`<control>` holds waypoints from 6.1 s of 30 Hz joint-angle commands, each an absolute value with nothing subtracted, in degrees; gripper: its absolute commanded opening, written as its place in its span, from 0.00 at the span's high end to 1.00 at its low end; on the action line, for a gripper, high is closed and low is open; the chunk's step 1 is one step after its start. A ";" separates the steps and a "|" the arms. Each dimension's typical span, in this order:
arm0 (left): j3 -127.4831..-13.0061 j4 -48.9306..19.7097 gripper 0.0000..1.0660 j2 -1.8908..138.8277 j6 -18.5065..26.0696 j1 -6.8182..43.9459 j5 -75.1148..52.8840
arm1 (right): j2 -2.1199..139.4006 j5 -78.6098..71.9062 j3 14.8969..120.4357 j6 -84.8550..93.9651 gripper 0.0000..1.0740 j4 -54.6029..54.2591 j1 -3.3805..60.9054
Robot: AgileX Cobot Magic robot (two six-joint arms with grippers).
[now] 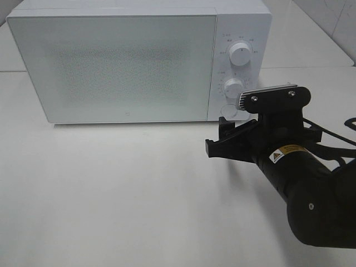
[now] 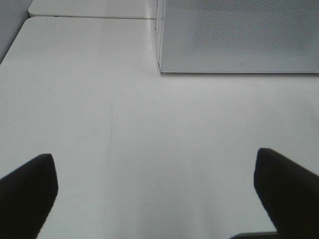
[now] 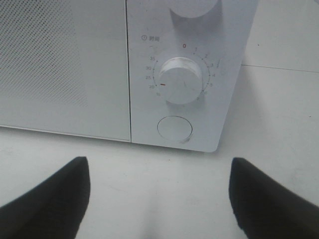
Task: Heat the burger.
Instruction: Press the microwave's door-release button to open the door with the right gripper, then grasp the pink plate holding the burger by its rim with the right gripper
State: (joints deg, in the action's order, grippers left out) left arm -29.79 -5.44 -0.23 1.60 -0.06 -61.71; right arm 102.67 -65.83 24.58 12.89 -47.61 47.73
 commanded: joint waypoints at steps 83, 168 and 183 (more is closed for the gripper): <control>-29.62 -5.73 0.06 -0.52 1.60 -0.34 -61.36 | 118.66 -52.83 44.92 -80.62 1.00 -37.76 32.89; -29.62 -5.67 0.06 -0.52 1.60 -0.34 -61.36 | 105.88 -27.10 45.32 -47.27 1.00 -43.89 30.42; -29.62 -5.67 0.06 -0.52 1.60 -0.34 -61.36 | 97.52 -3.27 45.32 -12.72 1.00 -43.03 27.39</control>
